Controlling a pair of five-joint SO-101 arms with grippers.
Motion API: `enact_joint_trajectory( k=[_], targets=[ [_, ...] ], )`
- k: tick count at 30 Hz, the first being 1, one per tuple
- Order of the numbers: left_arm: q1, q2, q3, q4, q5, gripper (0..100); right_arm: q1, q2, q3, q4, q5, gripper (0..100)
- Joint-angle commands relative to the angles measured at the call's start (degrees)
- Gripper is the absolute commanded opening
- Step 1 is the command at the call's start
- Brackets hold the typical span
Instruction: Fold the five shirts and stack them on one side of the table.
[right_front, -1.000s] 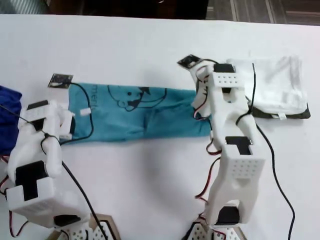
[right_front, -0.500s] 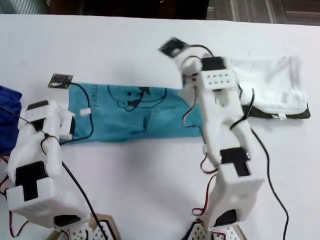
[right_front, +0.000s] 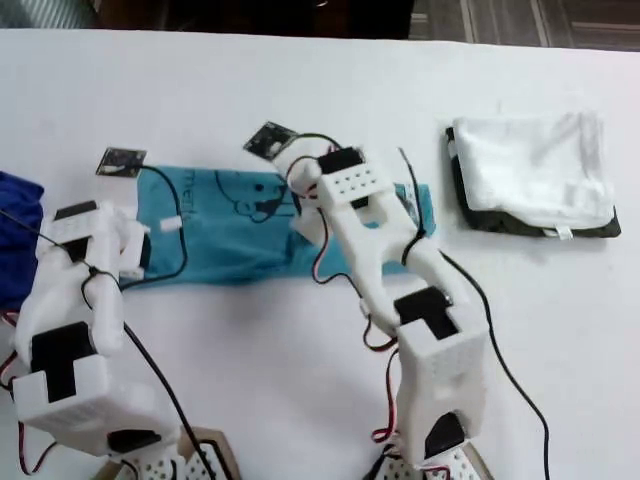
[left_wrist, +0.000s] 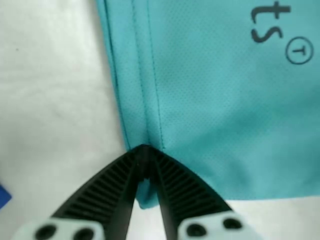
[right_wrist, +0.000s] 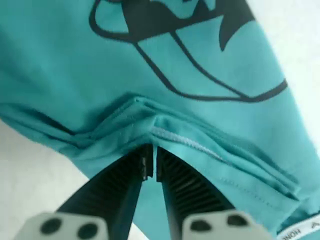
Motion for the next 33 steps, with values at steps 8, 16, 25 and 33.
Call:
enact_joint_trajectory(
  k=[8, 16, 25, 33],
  targets=[
    [-1.1, -0.4, 0.2, -0.9, 0.0, 3, -4.8, -0.2, -0.1, -1.5, -1.2, 2.0],
    [-1.1, -0.4, 0.2, -0.9, 0.0, 3, -4.7, 2.2, -2.6, -2.2, -1.1, 2.0],
    [-1.1, -0.4, 0.2, -0.9, 0.0, 3, -2.1, -17.5, -8.2, 8.1, -1.5, 2.0],
    [-1.0, -0.4, 0.2, -0.9, 0.0, 3, 8.3, -40.6, 9.9, 12.7, -1.2, 2.0]
  ],
)
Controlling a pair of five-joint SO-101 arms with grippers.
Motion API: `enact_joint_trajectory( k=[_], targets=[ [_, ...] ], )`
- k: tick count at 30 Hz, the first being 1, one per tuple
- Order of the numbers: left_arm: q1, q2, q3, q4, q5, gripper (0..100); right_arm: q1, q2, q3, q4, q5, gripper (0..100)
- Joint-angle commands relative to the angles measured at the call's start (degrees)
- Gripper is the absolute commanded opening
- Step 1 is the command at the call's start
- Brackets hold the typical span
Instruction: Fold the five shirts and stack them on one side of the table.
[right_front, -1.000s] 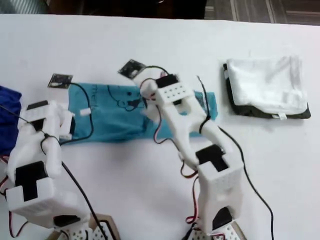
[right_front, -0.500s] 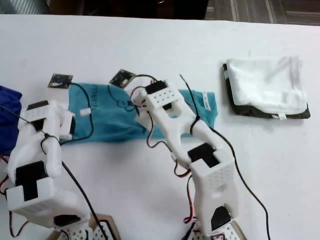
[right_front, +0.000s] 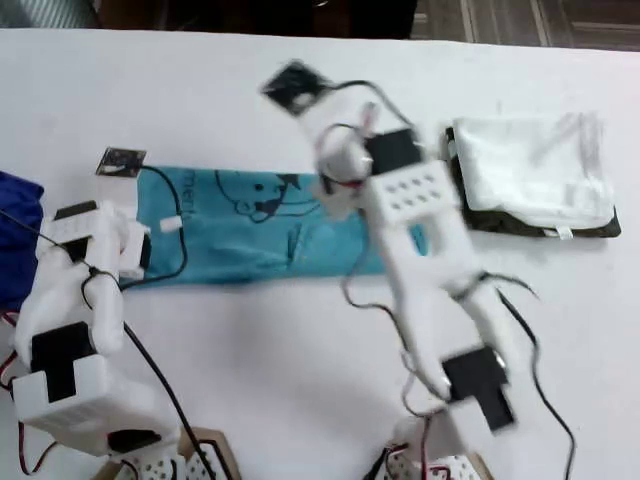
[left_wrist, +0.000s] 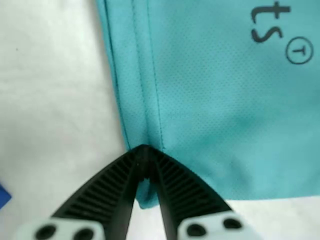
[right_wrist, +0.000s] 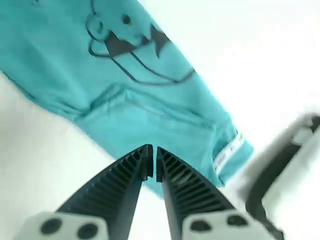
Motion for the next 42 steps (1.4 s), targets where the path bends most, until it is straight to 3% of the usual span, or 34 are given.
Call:
enact_joint_trajectory(
  k=[1, 4, 8, 14, 24, 32, 36, 42],
  targets=[
    [-1.0, -0.4, 0.2, -0.9, 0.0, 3, 3.3, -16.1, 13.2, -1.2, 0.1, 2.0],
    [-1.0, -0.4, 0.2, -0.9, 0.0, 3, 6.8, -29.1, 31.9, -8.1, 0.1, 2.0],
    [-1.0, -0.4, 0.2, -0.9, 0.0, 3, 17.0, -42.9, 56.3, -19.9, -0.3, 2.0],
    [-0.9, -0.4, 0.2, -0.9, 0.1, 3, 27.8, -52.9, 74.1, -27.1, 0.2, 2.0],
    [-0.9, -0.3, 0.2, -0.9, 0.1, 3, 28.7, -55.3, 90.1, -40.0, -0.4, 2.0],
    [-0.9, -0.8, -0.5, 0.2, 0.1, 3, 28.7, -57.6, 90.8, -40.1, -2.7, 2.0],
    [-0.9, -0.8, -6.3, 7.3, 0.2, 3, 28.7, -57.8, 90.8, -40.1, -2.7, 2.0],
    [-2.5, -0.2, -24.9, 21.4, 2.5, 6, 28.7, -57.8, 90.8, -40.0, -2.7, 2.0]
  ],
)
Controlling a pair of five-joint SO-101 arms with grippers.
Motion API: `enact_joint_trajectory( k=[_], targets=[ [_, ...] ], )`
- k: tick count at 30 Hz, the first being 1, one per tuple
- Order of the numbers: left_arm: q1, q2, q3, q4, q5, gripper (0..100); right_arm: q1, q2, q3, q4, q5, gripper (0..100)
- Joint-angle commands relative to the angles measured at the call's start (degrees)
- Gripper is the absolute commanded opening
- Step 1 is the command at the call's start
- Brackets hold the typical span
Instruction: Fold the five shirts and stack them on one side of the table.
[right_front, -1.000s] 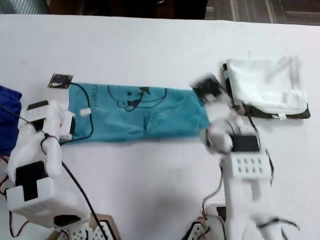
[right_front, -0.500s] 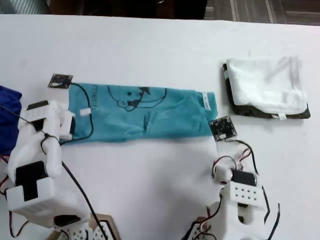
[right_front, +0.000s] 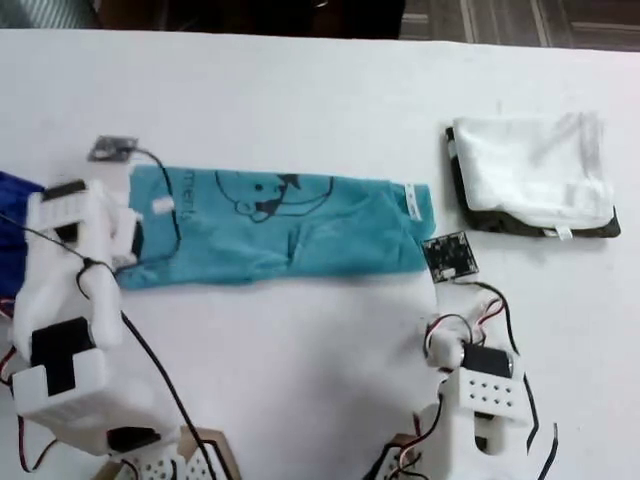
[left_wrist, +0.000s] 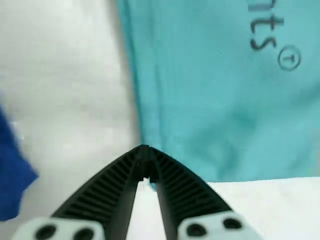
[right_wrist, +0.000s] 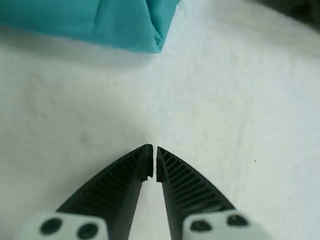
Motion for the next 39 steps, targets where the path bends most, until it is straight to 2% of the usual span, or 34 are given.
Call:
enact_joint_trajectory(
  k=[1, 5, 10, 20, 30, 32, 35, 36, 37, 39],
  targets=[
    [-1.6, -0.2, -11.4, 6.0, 0.7, 9, 0.5, -1.4, -0.2, -0.9, -0.4, 2.0],
    [-1.7, 4.7, -17.5, 8.2, 0.9, 21, 0.5, -1.4, -0.1, -0.7, -0.2, 2.0],
    [-1.7, 18.1, -26.9, 8.4, 0.9, 20, 0.5, -1.4, -0.1, -0.7, -0.1, 2.0],
    [-1.5, 39.5, -53.5, 19.6, 0.9, 20, -1.6, -1.4, -0.1, -1.0, -0.1, 2.0],
    [-1.3, 53.0, -67.6, 26.2, 0.6, 20, -1.8, -1.4, -0.1, -1.0, -0.1, 2.0],
    [-1.3, 54.8, -69.9, 28.0, -0.1, 18, -1.8, -1.4, -0.1, -1.0, -0.1, 2.0],
    [-1.3, 56.7, -73.6, 30.4, -2.3, 3, -1.8, -1.4, -0.1, -1.0, -0.1, 2.0],
    [-1.3, 57.1, -74.6, 30.9, -2.4, 1, -1.8, -1.4, -0.1, -1.1, -0.1, 2.0],
    [-1.5, 57.6, -75.4, 31.4, -2.6, 4, -1.8, -1.4, -0.1, -1.1, -0.1, 2.0],
    [-1.8, 58.1, -76.9, 32.0, -2.6, 3, -1.8, -1.4, -0.1, -1.1, -0.1, 2.0]
  ],
)
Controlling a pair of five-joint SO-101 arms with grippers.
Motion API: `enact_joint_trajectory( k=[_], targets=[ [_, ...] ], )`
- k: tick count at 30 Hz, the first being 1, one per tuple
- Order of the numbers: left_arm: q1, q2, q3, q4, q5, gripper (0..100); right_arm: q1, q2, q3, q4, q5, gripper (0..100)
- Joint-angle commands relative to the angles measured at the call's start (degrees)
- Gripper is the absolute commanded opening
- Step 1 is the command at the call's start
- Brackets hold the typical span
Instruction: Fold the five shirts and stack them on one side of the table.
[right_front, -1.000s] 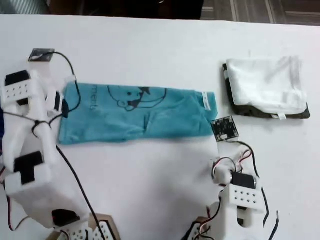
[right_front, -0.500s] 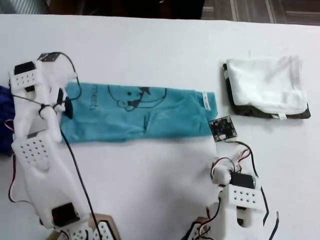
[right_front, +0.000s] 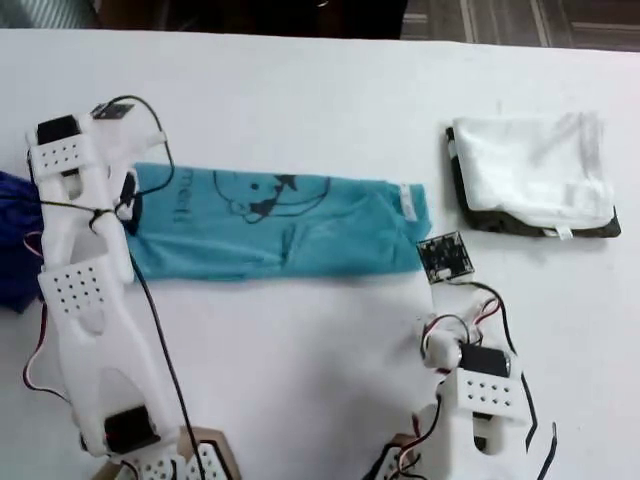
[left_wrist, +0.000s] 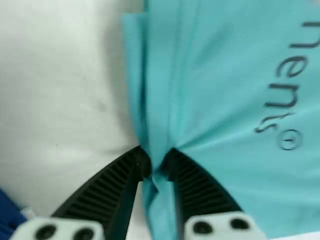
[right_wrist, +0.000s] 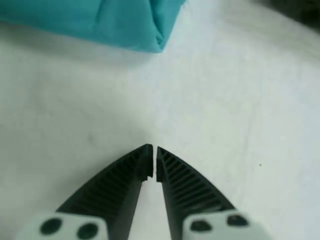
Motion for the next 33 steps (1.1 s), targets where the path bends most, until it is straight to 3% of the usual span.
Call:
enact_joint_trajectory(
  k=[1, 20, 26, 33],
  targets=[
    [-1.4, 1.1, -2.8, 0.4, -0.6, 3, -0.6, -1.3, -0.4, -1.0, -0.1, 2.0],
    [-10.6, -6.3, -2.8, 1.9, -6.0, 3, -0.5, -1.3, -0.4, -1.0, -0.1, 2.0],
    [-4.3, -11.9, -0.6, 2.1, -0.6, 3, -0.5, -1.3, -0.4, -1.1, -0.3, 2.0],
    [8.1, -27.9, 18.0, 2.0, 4.0, 3, -0.4, -1.3, 0.0, -1.8, -0.4, 2.0]
  ],
)
